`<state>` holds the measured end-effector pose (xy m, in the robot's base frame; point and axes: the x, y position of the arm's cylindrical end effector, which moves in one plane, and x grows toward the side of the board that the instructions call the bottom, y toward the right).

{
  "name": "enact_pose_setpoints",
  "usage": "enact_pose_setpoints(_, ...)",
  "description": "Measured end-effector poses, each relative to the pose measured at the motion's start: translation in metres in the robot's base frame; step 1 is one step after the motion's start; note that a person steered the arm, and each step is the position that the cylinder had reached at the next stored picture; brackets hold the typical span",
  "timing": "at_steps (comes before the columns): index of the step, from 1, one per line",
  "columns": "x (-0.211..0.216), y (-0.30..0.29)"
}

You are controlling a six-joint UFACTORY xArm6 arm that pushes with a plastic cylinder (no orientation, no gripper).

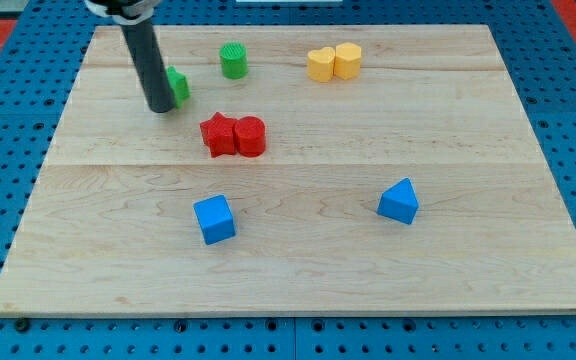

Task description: Point at the green circle

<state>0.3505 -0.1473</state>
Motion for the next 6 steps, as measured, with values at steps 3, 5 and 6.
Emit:
enact_pose_setpoints(3, -0.043, 0.131)
enact_pose_setpoints(5, -0.1, 0.118)
enact_pose_setpoints(6, -0.106, 0.092)
